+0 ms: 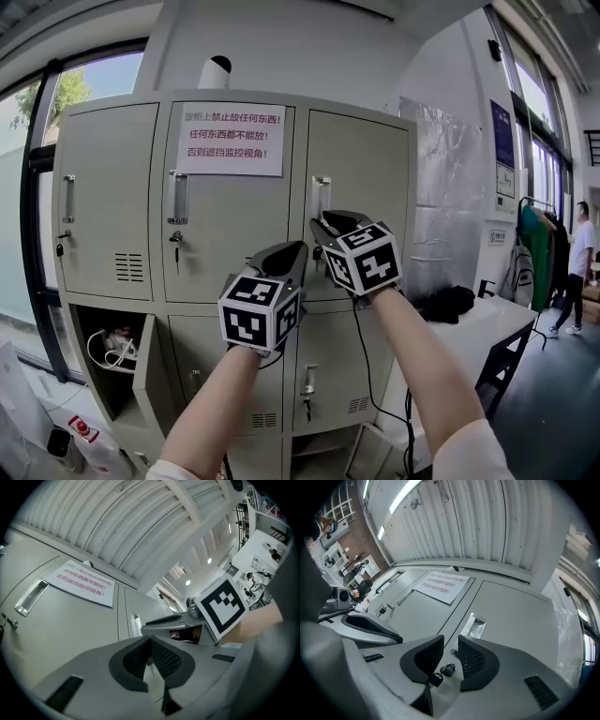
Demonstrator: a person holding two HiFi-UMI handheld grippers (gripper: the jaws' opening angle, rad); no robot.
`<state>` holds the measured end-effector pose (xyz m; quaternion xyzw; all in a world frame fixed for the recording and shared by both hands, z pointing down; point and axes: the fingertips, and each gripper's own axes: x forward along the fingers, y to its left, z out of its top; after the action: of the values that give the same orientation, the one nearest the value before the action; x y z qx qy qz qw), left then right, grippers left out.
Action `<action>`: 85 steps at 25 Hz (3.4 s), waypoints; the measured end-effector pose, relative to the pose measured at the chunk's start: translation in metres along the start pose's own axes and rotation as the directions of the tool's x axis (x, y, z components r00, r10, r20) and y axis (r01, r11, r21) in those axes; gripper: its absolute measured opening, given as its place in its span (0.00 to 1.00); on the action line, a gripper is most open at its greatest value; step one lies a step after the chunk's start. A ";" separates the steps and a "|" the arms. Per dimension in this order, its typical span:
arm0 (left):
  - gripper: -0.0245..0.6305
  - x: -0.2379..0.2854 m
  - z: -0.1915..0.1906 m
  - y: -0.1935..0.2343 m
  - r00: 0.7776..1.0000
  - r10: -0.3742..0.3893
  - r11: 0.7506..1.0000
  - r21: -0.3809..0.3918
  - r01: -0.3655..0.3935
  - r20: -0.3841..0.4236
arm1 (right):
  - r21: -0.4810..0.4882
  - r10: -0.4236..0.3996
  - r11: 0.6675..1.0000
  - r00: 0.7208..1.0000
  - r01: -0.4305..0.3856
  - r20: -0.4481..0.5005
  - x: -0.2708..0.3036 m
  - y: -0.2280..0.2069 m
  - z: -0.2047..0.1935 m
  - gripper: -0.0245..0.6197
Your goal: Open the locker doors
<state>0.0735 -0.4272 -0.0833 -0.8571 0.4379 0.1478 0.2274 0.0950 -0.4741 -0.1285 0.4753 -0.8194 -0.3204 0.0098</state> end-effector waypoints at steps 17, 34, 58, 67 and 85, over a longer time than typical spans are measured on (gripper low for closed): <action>0.04 0.011 -0.004 0.020 1.000 0.000 1.000 0.023 0.000 0.010 | 0.229 0.070 0.972 0.994 -0.050 -0.078 0.045 -0.020 -0.009 0.22; 0.04 0.002 -0.010 0.005 1.000 0.000 1.000 0.030 0.000 -0.009 | 0.173 0.044 0.984 0.997 -0.032 -0.070 0.004 -0.014 0.009 0.26; 0.05 0.002 -0.010 -0.057 0.997 -0.072 0.997 -0.030 0.072 0.002 | 0.028 -0.033 0.999 0.999 0.034 -0.023 -0.106 -0.034 0.036 0.33; 0.04 0.008 -0.028 -0.082 0.994 -0.110 0.988 -0.112 0.109 -0.005 | 0.013 -0.078 0.997 0.997 0.079 -0.028 -0.162 -0.061 0.037 0.33; 0.04 0.033 -0.009 -0.177 0.969 -0.245 0.958 -0.146 0.246 0.023 | -0.218 -0.393 0.906 0.914 0.364 -0.104 -0.253 -0.134 0.019 0.28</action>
<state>0.2377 -0.3633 -0.0440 -0.9190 0.3153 0.1526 0.1811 0.3312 -0.3111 -0.1422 0.6443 -0.6733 -0.3587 0.0534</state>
